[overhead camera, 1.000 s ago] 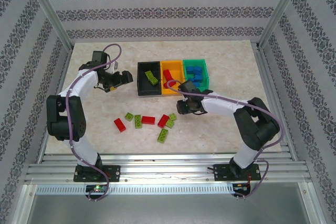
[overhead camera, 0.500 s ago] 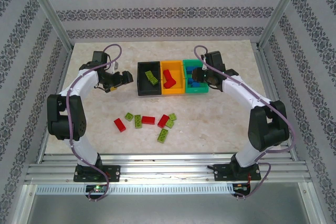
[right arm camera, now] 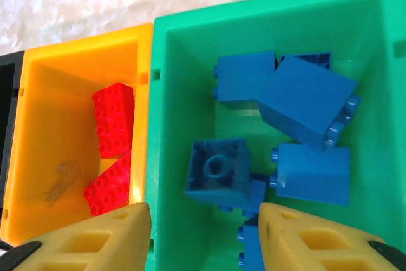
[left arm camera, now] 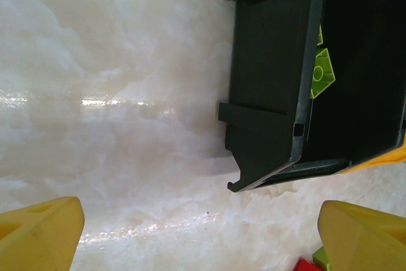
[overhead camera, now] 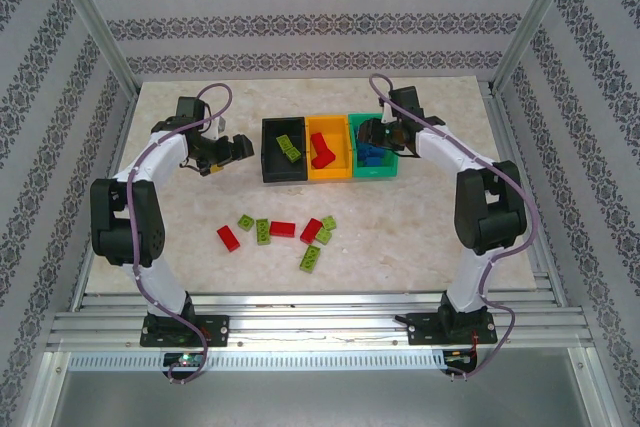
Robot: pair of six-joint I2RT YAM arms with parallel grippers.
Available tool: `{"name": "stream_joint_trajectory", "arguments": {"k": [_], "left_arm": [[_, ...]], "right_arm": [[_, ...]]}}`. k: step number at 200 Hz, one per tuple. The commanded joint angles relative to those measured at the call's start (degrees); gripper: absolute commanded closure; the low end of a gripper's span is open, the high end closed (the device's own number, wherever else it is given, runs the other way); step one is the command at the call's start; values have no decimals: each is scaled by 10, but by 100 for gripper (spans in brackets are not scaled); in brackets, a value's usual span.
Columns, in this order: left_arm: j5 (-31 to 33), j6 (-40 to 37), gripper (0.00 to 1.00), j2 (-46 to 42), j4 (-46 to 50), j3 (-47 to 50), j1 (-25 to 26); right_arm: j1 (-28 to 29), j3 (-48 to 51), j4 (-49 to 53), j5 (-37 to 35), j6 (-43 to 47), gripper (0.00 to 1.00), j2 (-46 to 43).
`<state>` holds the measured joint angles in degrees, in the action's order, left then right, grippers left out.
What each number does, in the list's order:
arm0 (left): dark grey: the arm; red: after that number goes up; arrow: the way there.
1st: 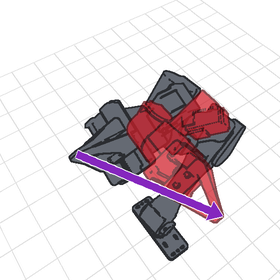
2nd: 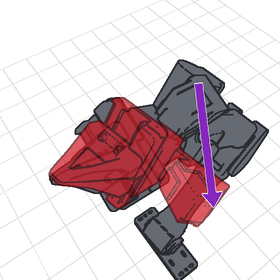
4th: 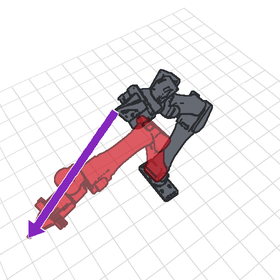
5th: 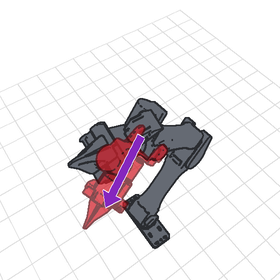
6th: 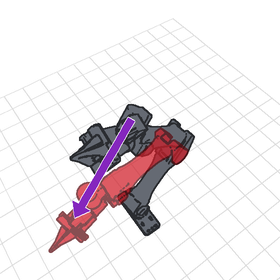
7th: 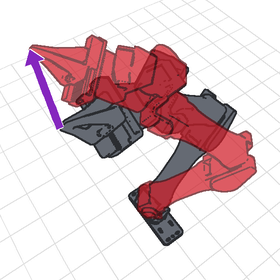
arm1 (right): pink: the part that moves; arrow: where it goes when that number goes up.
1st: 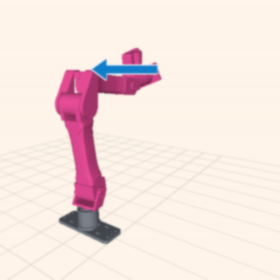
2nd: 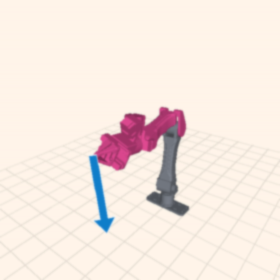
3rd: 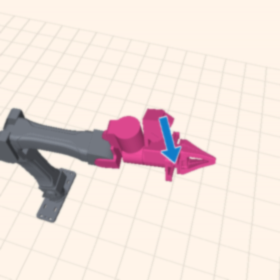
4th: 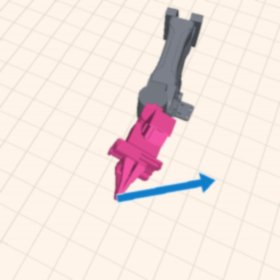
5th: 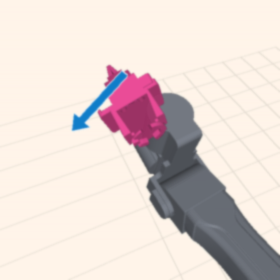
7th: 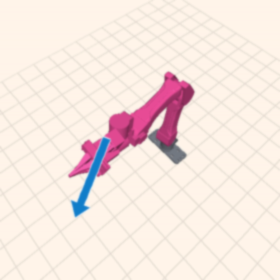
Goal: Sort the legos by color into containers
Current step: Place the lego in the container, then pick up the lego from the center of the table.
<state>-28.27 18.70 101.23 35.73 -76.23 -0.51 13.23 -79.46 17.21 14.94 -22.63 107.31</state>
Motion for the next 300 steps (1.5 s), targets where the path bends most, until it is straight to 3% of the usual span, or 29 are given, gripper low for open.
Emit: {"name": "stream_joint_trajectory", "arguments": {"k": [1, 51, 132, 238, 300], "left_arm": [[2, -3, 5, 7, 5, -16, -8], [-4, -2, 5, 8, 3, -18, -8], [-6, 0, 5, 12, 3, -17, -8], [-8, 0, 5, 10, 1, -16, -8], [-8, -2, 5, 5, 5, -15, -8]], "right_arm": [[1, -4, -1, 17, -5, 51, -10], [13, 79, -7, 11, 8, 50, -74], [92, 215, 31, 15, 37, 48, -173], [228, 209, 49, 30, -2, 46, -136], [303, 167, 95, -20, 2, 46, -85]]}}
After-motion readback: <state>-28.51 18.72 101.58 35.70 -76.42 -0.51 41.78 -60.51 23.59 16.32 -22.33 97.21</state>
